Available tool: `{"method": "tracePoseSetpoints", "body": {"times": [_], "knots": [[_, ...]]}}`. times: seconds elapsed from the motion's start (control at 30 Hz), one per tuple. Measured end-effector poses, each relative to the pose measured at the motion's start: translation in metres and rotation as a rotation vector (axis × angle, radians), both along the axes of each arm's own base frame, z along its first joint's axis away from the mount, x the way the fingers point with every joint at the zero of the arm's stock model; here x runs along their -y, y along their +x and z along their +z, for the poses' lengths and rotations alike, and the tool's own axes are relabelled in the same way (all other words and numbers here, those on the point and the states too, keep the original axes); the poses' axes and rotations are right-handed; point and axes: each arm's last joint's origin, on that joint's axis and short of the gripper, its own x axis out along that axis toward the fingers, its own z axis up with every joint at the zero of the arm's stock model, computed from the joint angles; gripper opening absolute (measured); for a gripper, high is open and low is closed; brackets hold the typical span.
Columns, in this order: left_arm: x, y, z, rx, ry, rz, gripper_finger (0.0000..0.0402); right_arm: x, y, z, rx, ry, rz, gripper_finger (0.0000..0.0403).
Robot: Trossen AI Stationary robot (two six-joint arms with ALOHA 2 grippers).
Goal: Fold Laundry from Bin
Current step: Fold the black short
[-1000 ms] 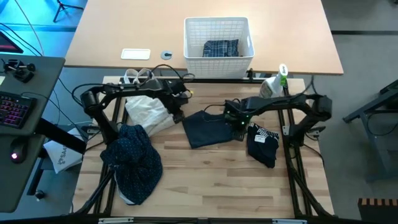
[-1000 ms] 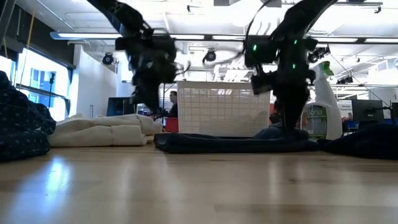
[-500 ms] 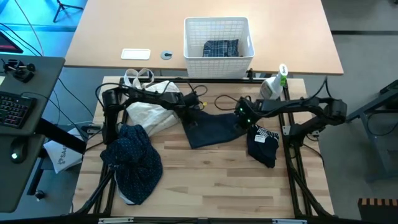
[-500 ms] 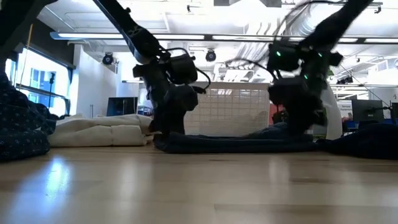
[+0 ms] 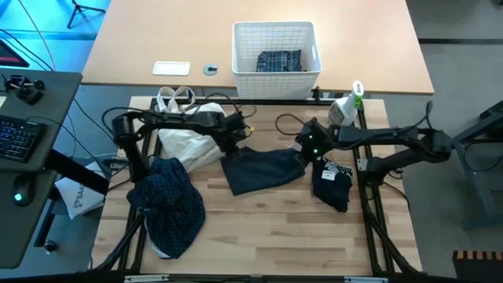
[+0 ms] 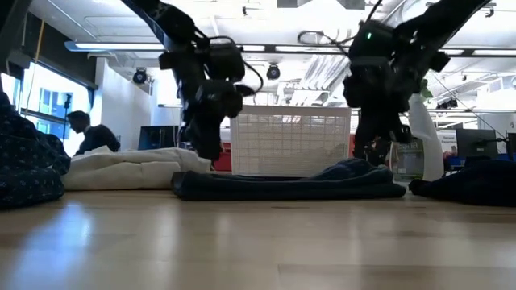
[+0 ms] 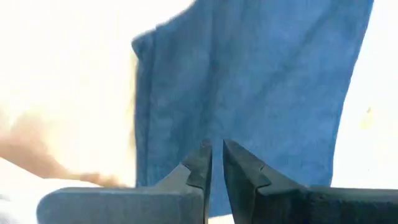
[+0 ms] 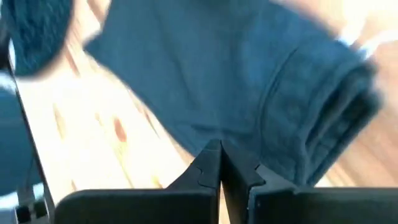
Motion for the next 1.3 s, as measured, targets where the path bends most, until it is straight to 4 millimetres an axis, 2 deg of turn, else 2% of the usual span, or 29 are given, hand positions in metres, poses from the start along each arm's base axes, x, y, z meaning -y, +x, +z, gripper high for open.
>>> {"method": "tracePoseSetpoints", "body": {"times": [0.1,0.2,0.27,0.4,0.47,0.57,0.7,0.87,1.0,1.1,1.23,1.3], "knots": [[0.0,0.001,0.009,0.056,0.007,-0.004,0.0022,0.005,-0.003,0.003,-0.024,-0.05,-0.142,0.0002],[0.0,0.008,0.007,0.127,-0.029,-0.03,0.0019,0.009,0.0,-0.004,-0.056,-0.073,-0.178,0.0002],[0.002,0.016,-0.003,0.144,-0.051,-0.054,0.0016,0.012,0.003,-0.014,-0.095,-0.069,-0.167,0.0002],[0.007,0.026,-0.036,0.085,-0.039,-0.128,0.0012,0.01,0.004,-0.038,-0.247,-0.052,-0.157,0.0001],[0.006,0.028,-0.054,0.038,-0.009,-0.164,0.001,0.005,0.004,-0.044,-0.31,-0.031,-0.164,0.0001],[-0.004,0.034,-0.06,0.048,0.048,-0.187,0.0009,-0.012,0.005,-0.045,-0.356,0.004,-0.137,0.0001],[-0.021,0.04,-0.046,0.065,0.132,-0.221,0.0009,-0.036,0.002,-0.032,-0.347,0.041,-0.106,0.0],[-0.039,0.043,-0.002,0.097,0.244,-0.228,0.0009,-0.047,-0.007,0.006,-0.253,0.044,-0.158,0.0001],[-0.04,0.043,0.006,0.122,0.214,-0.21,0.0009,-0.053,-0.015,0.021,-0.143,0.024,-0.217,0.0014],[-0.032,0.045,0.006,0.172,0.146,-0.224,0.0009,-0.057,-0.017,0.007,-0.067,0.039,-0.261,0.004],[-0.012,0.042,-0.02,0.129,0.087,-0.24,0.0009,-0.061,-0.017,-0.024,0.054,0.069,-0.326,0.0081],[-0.003,0.036,-0.033,0.109,0.088,-0.254,0.0009,-0.065,-0.023,-0.044,0.017,0.084,-0.341,0.0092]]}}
